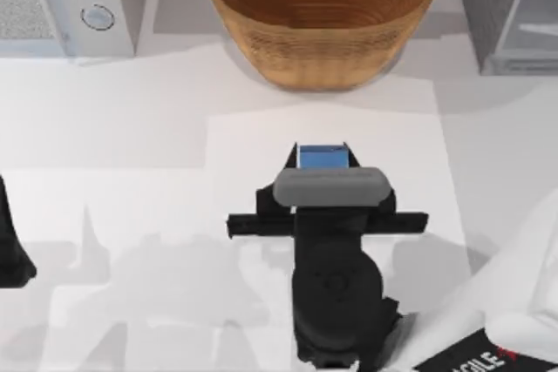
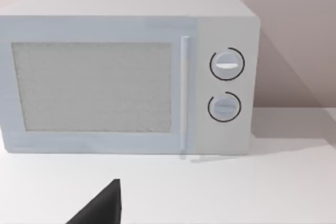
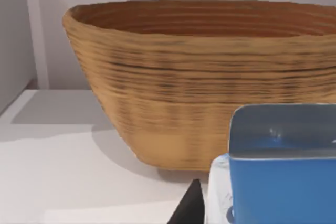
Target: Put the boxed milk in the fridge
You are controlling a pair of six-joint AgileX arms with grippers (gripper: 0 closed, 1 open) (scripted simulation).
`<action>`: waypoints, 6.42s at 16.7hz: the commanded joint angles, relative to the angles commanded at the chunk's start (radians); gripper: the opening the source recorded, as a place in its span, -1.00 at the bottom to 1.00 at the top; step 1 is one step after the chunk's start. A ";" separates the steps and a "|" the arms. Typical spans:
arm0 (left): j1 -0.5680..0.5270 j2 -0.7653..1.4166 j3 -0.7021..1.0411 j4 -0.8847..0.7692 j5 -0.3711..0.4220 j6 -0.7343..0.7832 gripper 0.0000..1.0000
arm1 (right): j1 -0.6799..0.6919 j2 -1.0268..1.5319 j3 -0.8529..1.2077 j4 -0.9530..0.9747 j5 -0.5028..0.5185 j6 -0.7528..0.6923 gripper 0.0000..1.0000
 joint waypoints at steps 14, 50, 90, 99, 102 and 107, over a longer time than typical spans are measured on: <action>0.000 0.000 0.000 0.000 0.000 0.000 1.00 | -0.016 -0.234 -0.008 -0.188 -0.008 0.016 -1.00; 0.000 0.000 0.000 0.000 0.000 0.000 1.00 | -1.072 -2.065 -0.724 -1.304 -1.102 -0.024 -1.00; 0.000 0.000 0.000 0.000 0.000 0.000 1.00 | -1.340 0.179 0.383 -0.185 -1.345 -0.008 -1.00; 0.000 0.000 0.000 0.000 0.000 0.000 1.00 | -1.316 0.284 0.664 -0.340 -1.318 -0.012 -1.00; 0.000 0.000 0.000 0.000 0.000 0.000 1.00 | -1.307 0.326 0.772 -0.398 -1.311 -0.012 -1.00; 0.000 0.000 0.000 0.000 0.000 0.000 1.00 | -1.292 0.368 0.880 -0.479 -1.299 -0.012 -1.00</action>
